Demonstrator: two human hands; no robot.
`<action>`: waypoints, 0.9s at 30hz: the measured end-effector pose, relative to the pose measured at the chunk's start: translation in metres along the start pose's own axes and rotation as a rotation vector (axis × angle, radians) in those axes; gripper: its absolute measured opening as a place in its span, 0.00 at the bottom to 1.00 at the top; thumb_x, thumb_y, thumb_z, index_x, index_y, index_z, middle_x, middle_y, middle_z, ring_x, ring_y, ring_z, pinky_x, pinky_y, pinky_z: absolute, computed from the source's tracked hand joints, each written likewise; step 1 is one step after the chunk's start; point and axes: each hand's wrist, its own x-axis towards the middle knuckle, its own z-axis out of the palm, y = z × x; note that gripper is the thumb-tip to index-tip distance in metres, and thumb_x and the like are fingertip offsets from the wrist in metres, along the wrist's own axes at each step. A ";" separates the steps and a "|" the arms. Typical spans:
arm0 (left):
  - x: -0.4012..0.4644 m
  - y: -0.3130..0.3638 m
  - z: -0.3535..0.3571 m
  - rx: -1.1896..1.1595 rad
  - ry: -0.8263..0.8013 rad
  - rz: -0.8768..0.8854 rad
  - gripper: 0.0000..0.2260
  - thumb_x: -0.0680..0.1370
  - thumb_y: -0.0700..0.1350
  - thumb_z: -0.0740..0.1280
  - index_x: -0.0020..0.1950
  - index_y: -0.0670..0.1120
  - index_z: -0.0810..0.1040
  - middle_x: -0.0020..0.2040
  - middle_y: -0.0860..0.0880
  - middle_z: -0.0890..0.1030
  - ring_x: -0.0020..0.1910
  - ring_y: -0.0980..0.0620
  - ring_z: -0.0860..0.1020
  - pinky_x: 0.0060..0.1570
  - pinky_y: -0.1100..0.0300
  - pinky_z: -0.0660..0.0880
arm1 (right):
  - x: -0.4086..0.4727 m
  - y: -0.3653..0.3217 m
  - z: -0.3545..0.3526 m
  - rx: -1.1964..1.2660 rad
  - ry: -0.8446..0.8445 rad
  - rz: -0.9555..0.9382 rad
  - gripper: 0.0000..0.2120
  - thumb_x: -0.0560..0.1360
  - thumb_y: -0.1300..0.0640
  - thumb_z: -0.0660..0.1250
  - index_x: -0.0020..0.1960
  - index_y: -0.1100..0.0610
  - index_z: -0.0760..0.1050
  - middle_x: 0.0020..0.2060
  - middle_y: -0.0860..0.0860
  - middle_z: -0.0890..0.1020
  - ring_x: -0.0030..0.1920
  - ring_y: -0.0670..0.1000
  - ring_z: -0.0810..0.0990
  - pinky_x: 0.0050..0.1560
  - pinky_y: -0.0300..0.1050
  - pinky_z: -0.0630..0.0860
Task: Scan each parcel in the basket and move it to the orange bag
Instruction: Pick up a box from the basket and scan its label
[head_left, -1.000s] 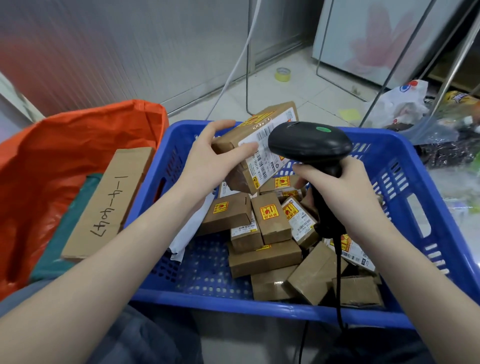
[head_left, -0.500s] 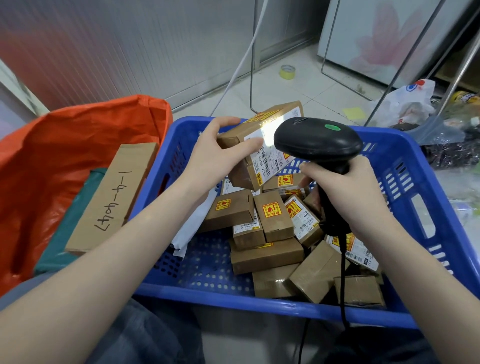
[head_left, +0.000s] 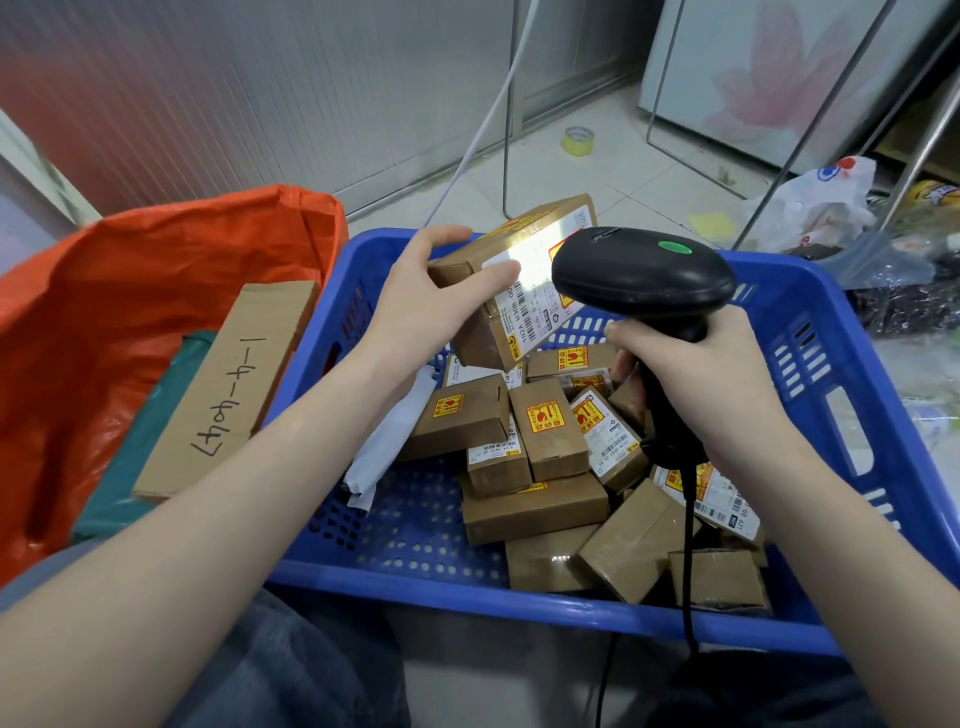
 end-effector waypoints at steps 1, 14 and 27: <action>0.000 0.000 0.000 -0.004 0.002 -0.003 0.23 0.74 0.51 0.72 0.67 0.51 0.71 0.52 0.51 0.80 0.47 0.57 0.80 0.37 0.73 0.75 | 0.000 0.000 0.000 0.001 0.001 -0.001 0.11 0.74 0.59 0.67 0.34 0.59 0.75 0.21 0.47 0.76 0.22 0.44 0.73 0.27 0.32 0.72; -0.002 -0.002 0.004 -0.004 -0.053 0.010 0.23 0.74 0.54 0.71 0.67 0.52 0.71 0.54 0.46 0.80 0.51 0.54 0.80 0.38 0.71 0.76 | 0.001 0.001 0.003 -0.015 0.006 -0.002 0.11 0.74 0.57 0.67 0.34 0.60 0.75 0.23 0.48 0.77 0.23 0.45 0.74 0.29 0.35 0.72; 0.000 -0.005 0.005 0.015 -0.041 0.003 0.24 0.73 0.61 0.69 0.65 0.52 0.73 0.57 0.47 0.79 0.56 0.53 0.78 0.44 0.68 0.74 | 0.001 0.000 0.004 -0.017 0.004 -0.017 0.12 0.73 0.58 0.68 0.31 0.59 0.75 0.25 0.52 0.78 0.24 0.47 0.74 0.29 0.35 0.74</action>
